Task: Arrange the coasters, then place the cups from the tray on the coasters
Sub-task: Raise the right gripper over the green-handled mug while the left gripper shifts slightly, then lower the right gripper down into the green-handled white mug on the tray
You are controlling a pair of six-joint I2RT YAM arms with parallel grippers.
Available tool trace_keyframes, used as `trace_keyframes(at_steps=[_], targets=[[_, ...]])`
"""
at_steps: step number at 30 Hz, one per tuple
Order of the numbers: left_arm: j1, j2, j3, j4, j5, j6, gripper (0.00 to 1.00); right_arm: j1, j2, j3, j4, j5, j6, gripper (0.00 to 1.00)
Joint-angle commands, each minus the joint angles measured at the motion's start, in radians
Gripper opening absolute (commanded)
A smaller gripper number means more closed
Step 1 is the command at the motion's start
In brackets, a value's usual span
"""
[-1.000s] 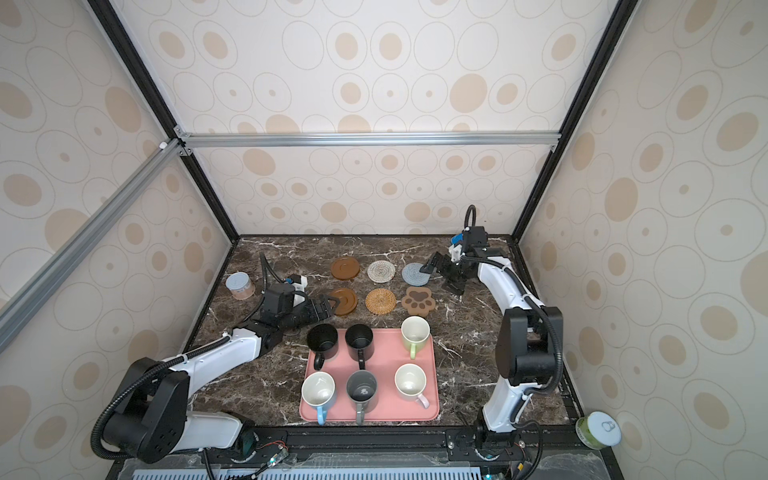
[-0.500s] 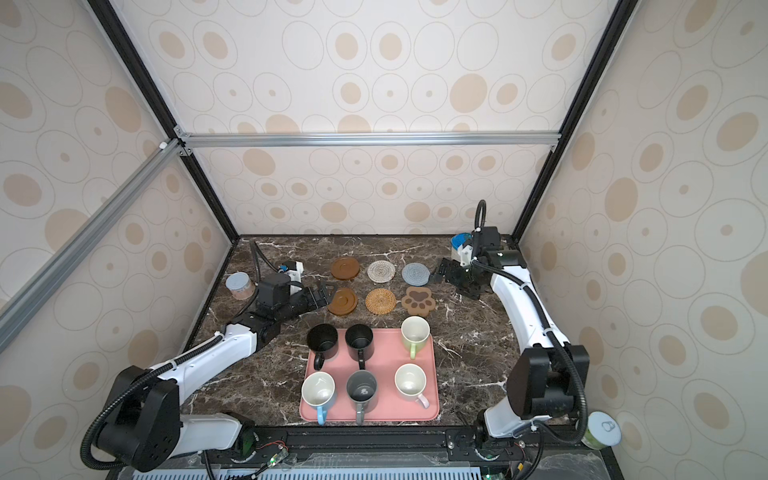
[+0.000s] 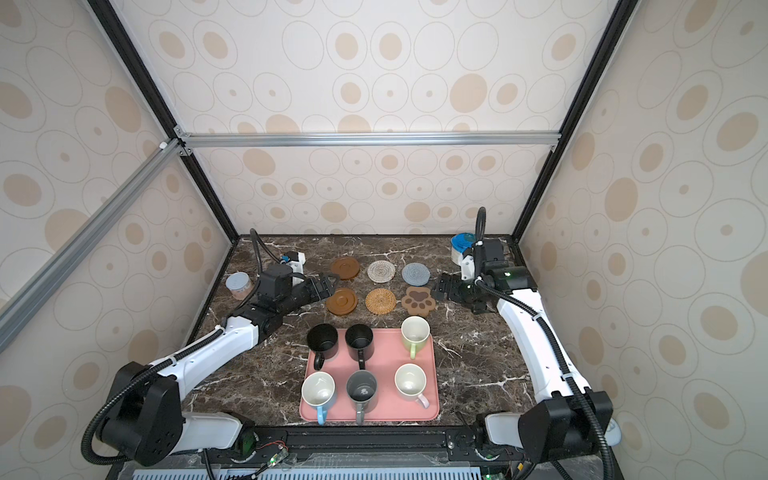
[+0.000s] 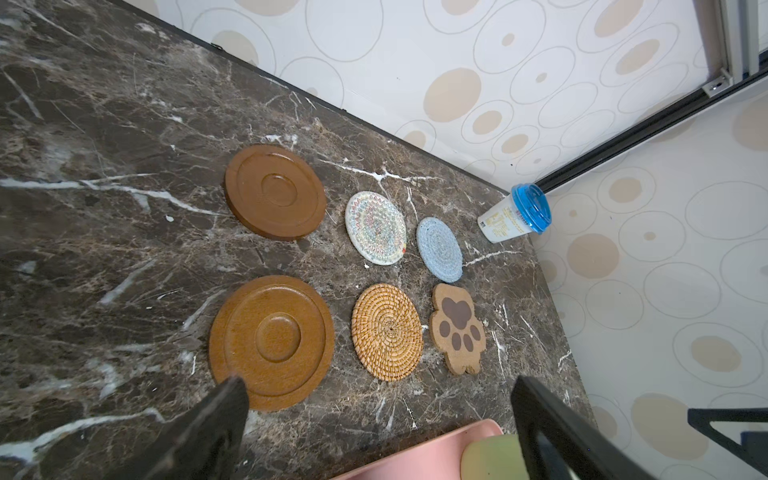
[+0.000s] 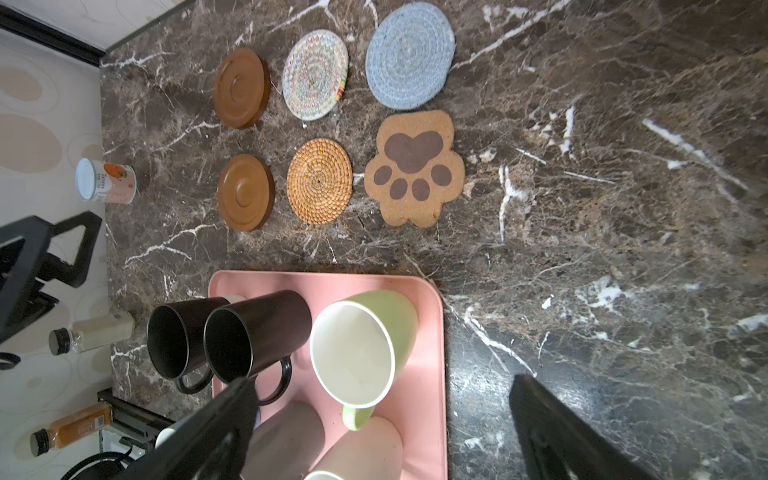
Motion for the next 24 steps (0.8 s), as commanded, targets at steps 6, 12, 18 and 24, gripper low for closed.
trace_keyframes(at_steps=[6,12,18,24], targets=[[-0.023,0.039,0.064,-0.065,-0.034,0.054,1.0,0.042,-0.092,-0.075,-0.032,0.017,0.043,1.0],[-0.036,0.037,0.087,-0.11,-0.071,0.078,1.0,0.117,-0.103,-0.071,-0.09,0.068,0.051,0.97],[-0.061,0.044,0.124,-0.158,-0.107,0.101,1.0,0.245,-0.093,-0.083,-0.143,0.133,0.084,0.94],[-0.082,0.045,0.154,-0.176,-0.15,0.116,1.0,0.327,-0.085,-0.125,-0.138,0.161,0.144,0.93]])
